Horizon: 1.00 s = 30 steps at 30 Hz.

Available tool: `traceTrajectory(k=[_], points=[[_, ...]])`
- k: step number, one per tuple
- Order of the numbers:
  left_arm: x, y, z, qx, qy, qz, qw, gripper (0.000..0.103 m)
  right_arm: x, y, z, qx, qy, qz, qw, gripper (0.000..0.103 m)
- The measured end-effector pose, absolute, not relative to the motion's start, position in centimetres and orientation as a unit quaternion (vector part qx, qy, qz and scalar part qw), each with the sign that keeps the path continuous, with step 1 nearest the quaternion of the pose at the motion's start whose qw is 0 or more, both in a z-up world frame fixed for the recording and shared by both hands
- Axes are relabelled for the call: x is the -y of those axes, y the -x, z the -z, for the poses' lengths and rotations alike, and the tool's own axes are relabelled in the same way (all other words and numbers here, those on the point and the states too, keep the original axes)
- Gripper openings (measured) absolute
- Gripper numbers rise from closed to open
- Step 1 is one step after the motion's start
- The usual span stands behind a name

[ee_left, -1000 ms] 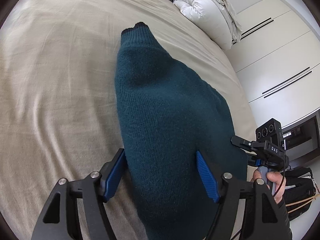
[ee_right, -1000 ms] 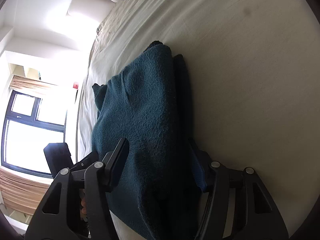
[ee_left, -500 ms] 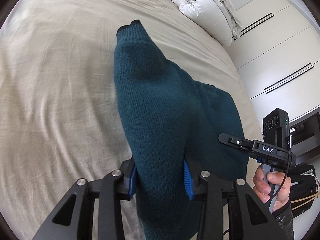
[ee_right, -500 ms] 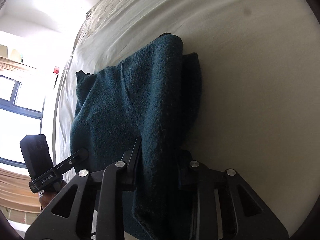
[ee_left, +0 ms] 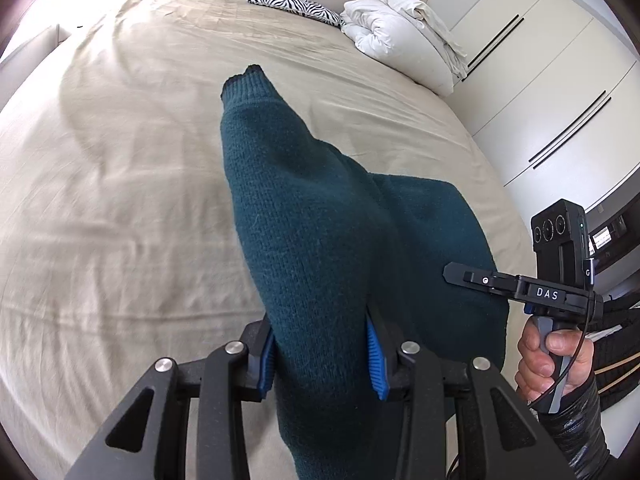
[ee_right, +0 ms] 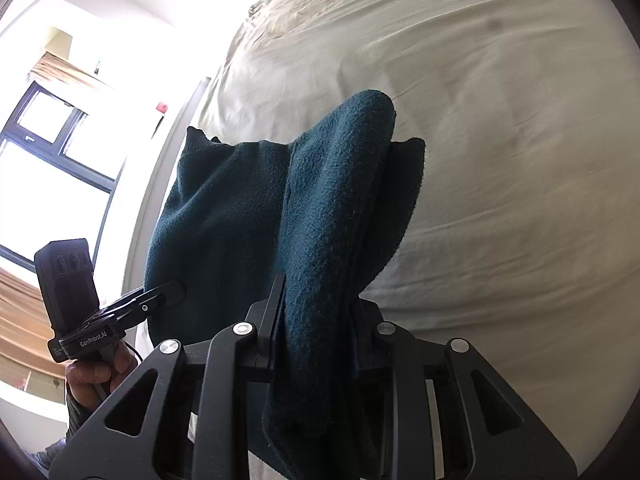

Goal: Fold small clothes

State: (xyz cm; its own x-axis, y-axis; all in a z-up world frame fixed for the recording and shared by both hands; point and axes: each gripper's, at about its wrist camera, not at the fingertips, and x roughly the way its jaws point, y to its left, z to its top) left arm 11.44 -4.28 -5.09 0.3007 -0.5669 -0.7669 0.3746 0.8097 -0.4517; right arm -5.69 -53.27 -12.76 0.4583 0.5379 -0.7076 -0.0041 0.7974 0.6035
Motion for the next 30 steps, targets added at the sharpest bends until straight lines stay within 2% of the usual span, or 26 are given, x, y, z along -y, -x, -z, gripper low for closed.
traceTrajectory(k=[8,11,13,17,25,30], points=[[-0.6,-7.6,9.6,-0.535,0.101,0.281,0.790,0.041,46.8,9.2,16.9,-0.512,-0.291,-0.188,0.786,0.023],[-1.5,-7.5,12.6,-0.544,0.116,0.270,0.786,0.047,46.0,10.3,20.8,-0.528,-0.306,-0.168,0.774,0.024],[-2.3,-7.4,13.4,-0.537,0.146,0.275,0.784,0.051,47.1,10.5,22.8,-0.519,-0.358,-0.175,0.756,0.026],[-2.6,-6.9,13.5,-0.527,0.151,0.271,0.791,0.056,47.9,11.4,24.0,-0.494,-0.396,-0.194,0.749,0.027],[-4.3,-4.3,10.5,-0.479,0.121,0.235,0.837,0.056,50.7,13.2,20.4,-0.454,-0.410,-0.110,0.783,0.037],[-4.5,-2.4,8.2,-0.429,0.122,0.229,0.865,0.057,49.8,15.4,16.0,-0.402,-0.405,-0.197,0.797,0.037]])
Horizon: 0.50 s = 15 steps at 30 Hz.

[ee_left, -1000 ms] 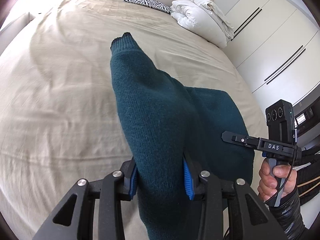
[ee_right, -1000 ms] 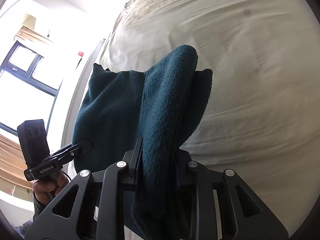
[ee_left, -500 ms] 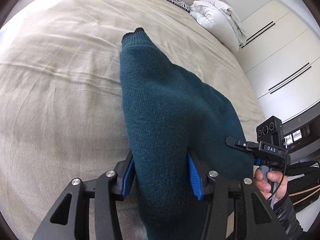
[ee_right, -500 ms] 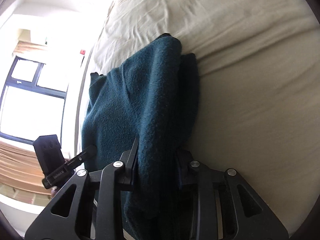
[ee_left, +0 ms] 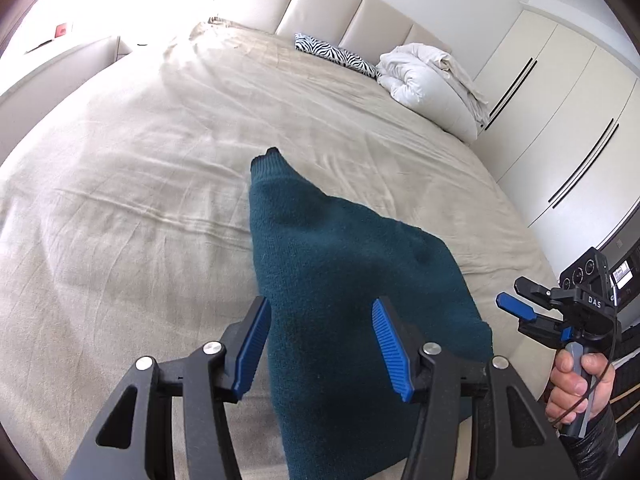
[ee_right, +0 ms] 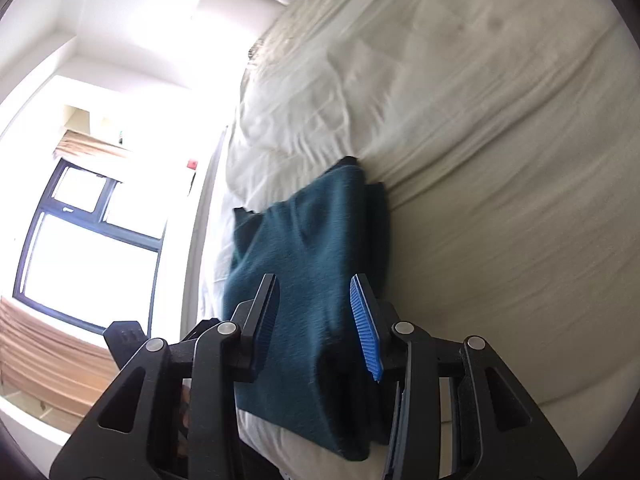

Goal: Fold small clothes
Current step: 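Release the sweater and pull both grippers back from the folded bundle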

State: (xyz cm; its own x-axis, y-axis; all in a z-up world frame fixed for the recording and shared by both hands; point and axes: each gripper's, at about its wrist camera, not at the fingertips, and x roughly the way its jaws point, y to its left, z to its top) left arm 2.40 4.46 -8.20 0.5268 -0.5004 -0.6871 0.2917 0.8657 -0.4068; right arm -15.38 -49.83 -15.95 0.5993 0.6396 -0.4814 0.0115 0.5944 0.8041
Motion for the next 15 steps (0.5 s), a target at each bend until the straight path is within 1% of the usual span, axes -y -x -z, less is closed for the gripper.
traceTrajectory(k=[3,5,7,8,10,12,14,15], points=[[-3.2,-2.3,9.2,-0.442,0.109,0.236,0.858,0.057,47.0,15.0,16.0,-0.418,-0.395,-0.240,0.782,0.037],[-2.6,-2.0,9.9,-0.443,0.097,0.232,0.860,0.057,45.6,14.1,17.5,-0.441,-0.391,-0.231,0.774,0.037],[-2.8,-1.7,10.1,-0.442,0.091,0.229,0.863,0.057,45.2,13.5,20.4,-0.470,-0.399,-0.215,0.758,0.035],[-3.0,-1.7,10.3,-0.443,0.093,0.228,0.862,0.057,45.4,13.5,21.7,-0.472,-0.408,-0.211,0.752,0.032],[-3.5,-1.6,10.5,-0.444,0.095,0.224,0.862,0.057,46.2,14.1,22.8,-0.447,-0.436,-0.228,0.747,0.031],[-4.0,-1.4,10.6,-0.443,0.099,0.219,0.864,0.057,46.6,14.6,22.5,-0.440,-0.439,-0.224,0.750,0.031],[-4.4,-0.7,9.9,-0.427,0.100,0.216,0.872,0.057,46.9,14.8,21.3,-0.434,-0.415,-0.211,0.771,0.032],[-4.5,-0.3,9.3,-0.416,0.096,0.214,0.879,0.057,46.8,15.1,20.3,-0.429,-0.394,-0.198,0.788,0.035]])
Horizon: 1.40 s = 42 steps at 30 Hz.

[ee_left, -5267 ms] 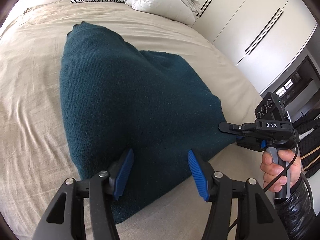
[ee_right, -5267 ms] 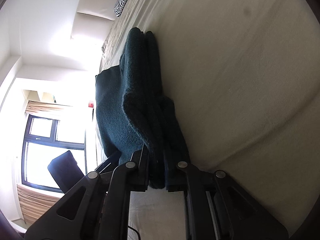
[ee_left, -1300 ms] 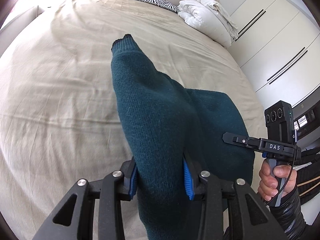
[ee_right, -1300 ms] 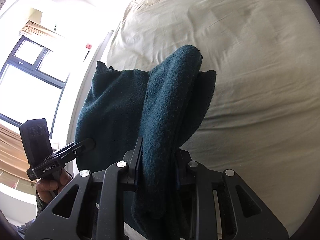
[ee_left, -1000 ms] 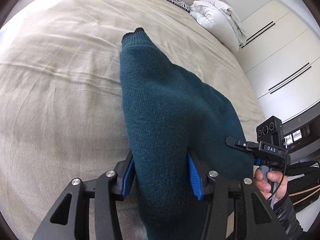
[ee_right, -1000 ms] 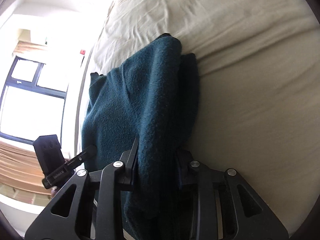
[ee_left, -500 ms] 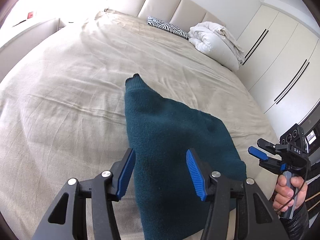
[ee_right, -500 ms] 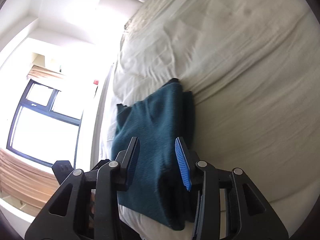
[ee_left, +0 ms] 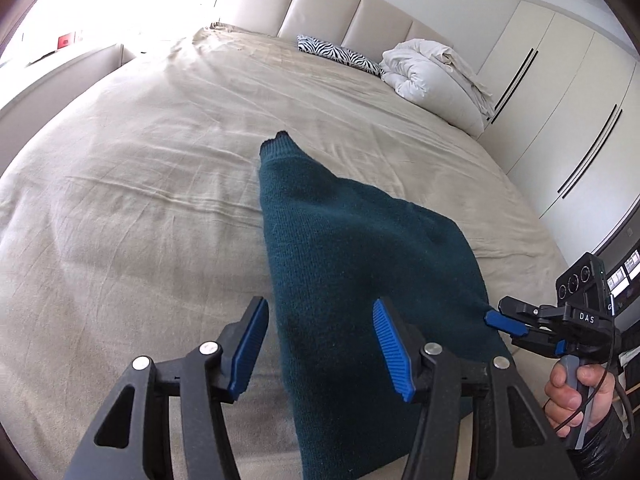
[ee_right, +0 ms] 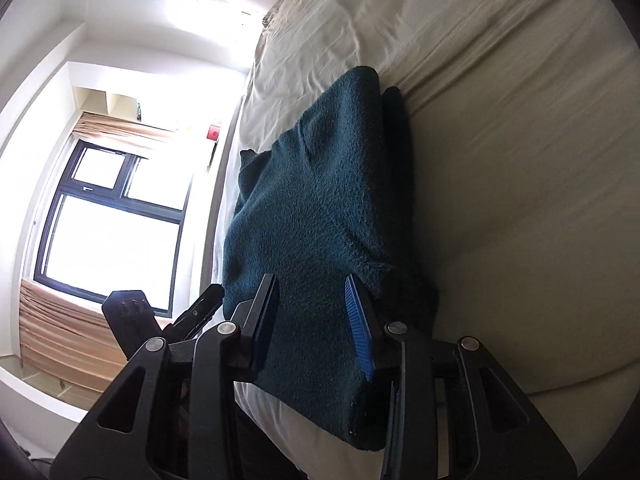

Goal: Fold small clothes

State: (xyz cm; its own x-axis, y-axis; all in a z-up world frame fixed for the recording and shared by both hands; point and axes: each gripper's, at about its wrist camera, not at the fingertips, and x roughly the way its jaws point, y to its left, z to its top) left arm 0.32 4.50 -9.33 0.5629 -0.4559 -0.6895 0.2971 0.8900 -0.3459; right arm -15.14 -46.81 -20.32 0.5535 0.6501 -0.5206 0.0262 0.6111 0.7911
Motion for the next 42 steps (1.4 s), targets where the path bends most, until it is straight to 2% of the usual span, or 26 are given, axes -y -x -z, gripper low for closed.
traceTrajectory(k=[2,3,4,5,6,7,9,11,13,15,16,18,21,24,29,35,42], points=[[-4.5,0.7,7.8,-0.386,0.075,0.203,0.897,0.060,46.5,15.8,18.4,-0.417,-0.350,-0.174,0.821,0.035],[-4.5,1.3,7.0,-0.368,0.061,0.194,0.907,0.068,46.3,16.1,17.3,-0.410,-0.327,-0.158,0.837,0.036],[-4.4,2.0,6.0,-0.347,0.045,0.180,0.919,0.079,46.1,16.5,16.1,-0.400,-0.304,-0.140,0.853,0.041],[-4.4,2.8,4.9,-0.322,0.027,0.161,0.933,0.086,45.9,17.0,14.8,-0.387,-0.281,-0.125,0.869,0.041],[-4.3,3.7,3.7,-0.291,0.009,0.144,0.946,0.098,45.6,17.4,13.6,-0.372,-0.260,-0.115,0.883,0.041],[-4.2,4.7,2.6,-0.259,-0.006,0.132,0.957,0.103,45.2,17.8,12.4,-0.358,-0.241,-0.105,0.896,0.041],[-4.0,6.6,0.6,-0.199,-0.035,0.106,0.974,0.103,44.6,18.9,10.1,-0.328,-0.200,-0.070,0.921,0.043],[-3.7,8.0,-1.2,-0.166,-0.059,0.079,0.981,0.103,44.0,19.9,7.8,-0.288,-0.169,-0.037,0.942,0.051],[-3.6,9.0,-2.5,-0.155,-0.066,0.065,0.984,0.103,43.4,21.1,5.9,-0.241,-0.152,-0.015,0.958,0.065],[-3.7,9.5,-3.7,-0.160,-0.055,0.068,0.983,0.103,43.3,22.6,4.0,-0.197,-0.138,0.011,0.971,0.091],[-3.9,9.9,-4.2,-0.164,-0.045,0.064,0.983,0.103,42.9,23.4,3.0,-0.172,-0.130,0.030,0.976,0.097],[-4.5,10.4,-5.0,-0.175,-0.015,0.061,0.983,0.103,42.2,25.1,1.2,-0.123,-0.108,0.059,0.985,0.101],[-4.9,10.4,-5.3,-0.199,0.007,0.077,0.977,0.103,41.3,26.6,-1.4,-0.089,-0.082,0.055,0.991,0.103],[-4.9,9.9,-4.6,-0.228,0.009,0.063,0.972,0.103,40.8,26.9,-2.8,-0.095,-0.091,0.028,0.991,0.103],[-4.9,9.0,-1.9,-0.290,0.014,0.056,0.955,0.103,40.4,26.7,-1.9,-0.181,-0.114,0.006,0.977,0.103],[-5.3,7.3,1.9,-0.362,0.029,0.044,0.931,0.103,40.3,25.0,2.9,-0.303,-0.123,0.054,0.943,0.103],[-4.7,6.9,4.0,-0.385,0.012,0.039,0.922,0.103,38.5,23.7,7.9,-0.360,-0.110,0.058,0.925,0.103]])
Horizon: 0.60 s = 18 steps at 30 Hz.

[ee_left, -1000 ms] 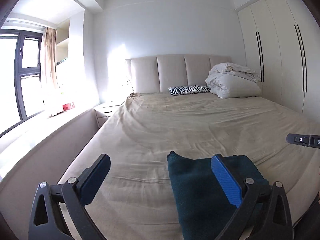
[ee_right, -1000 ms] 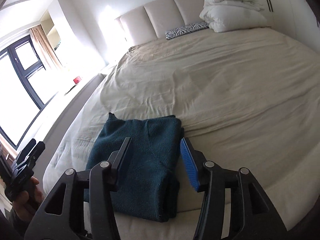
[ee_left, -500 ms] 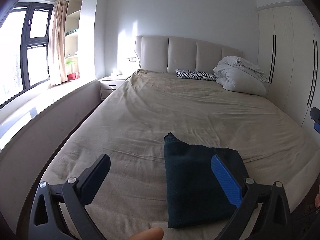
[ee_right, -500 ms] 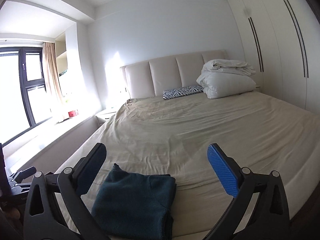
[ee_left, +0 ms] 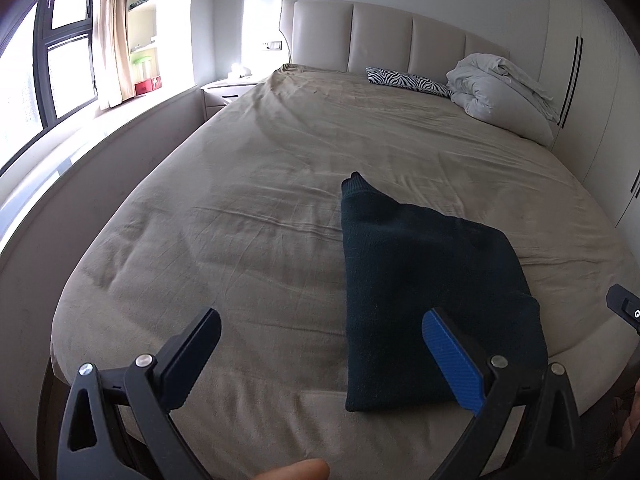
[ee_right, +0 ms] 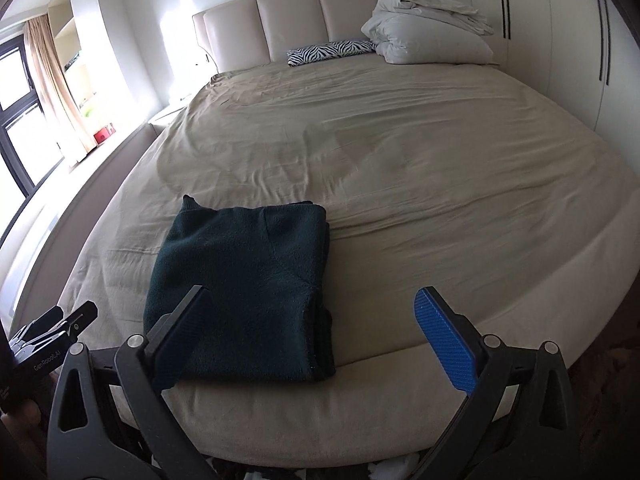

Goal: Fold small clothes

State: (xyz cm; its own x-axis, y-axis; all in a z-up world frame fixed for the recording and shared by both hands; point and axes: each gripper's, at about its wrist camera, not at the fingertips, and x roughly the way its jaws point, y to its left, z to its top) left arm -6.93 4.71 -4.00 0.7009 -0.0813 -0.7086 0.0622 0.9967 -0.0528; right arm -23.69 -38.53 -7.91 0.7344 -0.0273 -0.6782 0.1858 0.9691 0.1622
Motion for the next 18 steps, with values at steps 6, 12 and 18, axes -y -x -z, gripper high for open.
traceTrajectory(k=[6,12,18], points=[[-4.8,6.6,5.0,-0.398,0.011,0.040,0.917,0.103,36.1,23.1,10.7,-0.390,-0.074,0.057,0.916,0.103],[-4.6,6.5,5.7,-0.405,0.004,0.042,0.913,0.103,35.3,22.7,12.6,-0.411,-0.072,0.065,0.906,0.103],[-4.2,6.5,6.3,-0.410,-0.004,0.043,0.911,0.103,35.4,22.2,13.7,-0.425,-0.075,0.071,0.899,0.103]])
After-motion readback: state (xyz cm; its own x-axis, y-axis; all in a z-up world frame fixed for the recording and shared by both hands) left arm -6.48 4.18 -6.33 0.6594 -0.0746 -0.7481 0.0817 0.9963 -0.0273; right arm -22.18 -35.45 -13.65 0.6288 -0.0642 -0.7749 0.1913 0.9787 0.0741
